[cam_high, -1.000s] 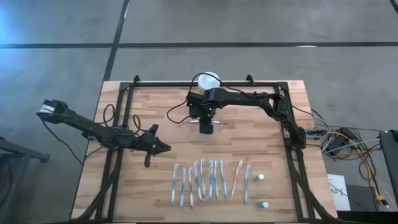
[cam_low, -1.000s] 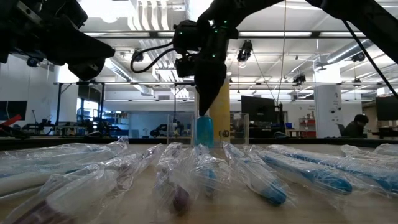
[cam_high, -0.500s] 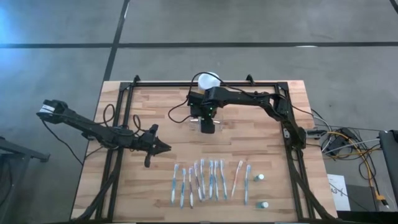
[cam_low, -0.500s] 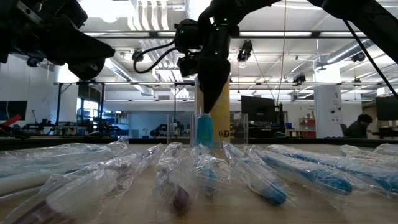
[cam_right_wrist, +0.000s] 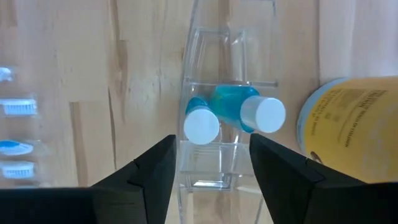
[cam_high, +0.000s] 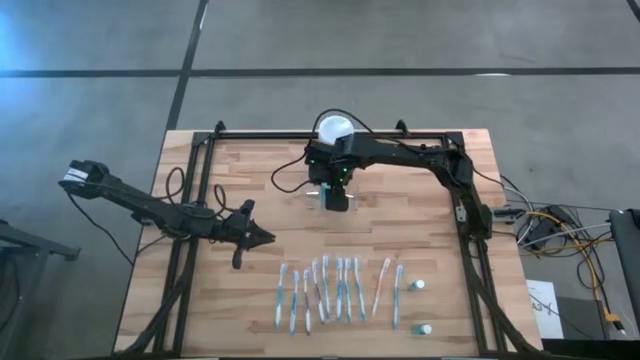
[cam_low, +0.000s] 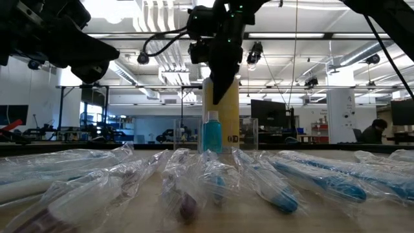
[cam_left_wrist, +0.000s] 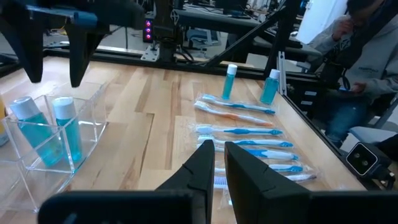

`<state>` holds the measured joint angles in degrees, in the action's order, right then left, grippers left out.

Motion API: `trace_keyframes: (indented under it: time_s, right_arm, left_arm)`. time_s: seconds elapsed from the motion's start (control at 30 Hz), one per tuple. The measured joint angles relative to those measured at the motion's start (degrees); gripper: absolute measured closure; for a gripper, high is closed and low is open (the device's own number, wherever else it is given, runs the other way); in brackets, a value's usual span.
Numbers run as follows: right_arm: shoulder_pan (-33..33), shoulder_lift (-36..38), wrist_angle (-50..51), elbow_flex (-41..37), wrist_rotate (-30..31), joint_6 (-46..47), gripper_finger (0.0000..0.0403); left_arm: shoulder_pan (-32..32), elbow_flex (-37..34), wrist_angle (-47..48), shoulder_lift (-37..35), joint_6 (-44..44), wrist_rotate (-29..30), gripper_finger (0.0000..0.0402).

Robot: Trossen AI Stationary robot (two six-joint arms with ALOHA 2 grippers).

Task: Pick & Place toothbrushing station
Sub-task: Put the blue mouthwash into the transparent organizer

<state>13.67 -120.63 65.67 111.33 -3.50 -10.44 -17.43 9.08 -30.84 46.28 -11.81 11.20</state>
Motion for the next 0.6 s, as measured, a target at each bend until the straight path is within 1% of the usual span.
trace_keyframes:
  time_s: [0.4,0.6]
  right_arm:
    - [-0.02,3.26,0.36,0.0,-1.46,-0.2,0.0202]
    - [0.33,6.1,-0.21,-0.07,-7.81,-2.51,0.0202]
  left_arm:
    - [0.02,-0.02,-0.21,-0.02,0.82,0.02,0.0358]
    - [0.04,-0.04,0.12,-0.02,2.11,-0.02,0.0358]
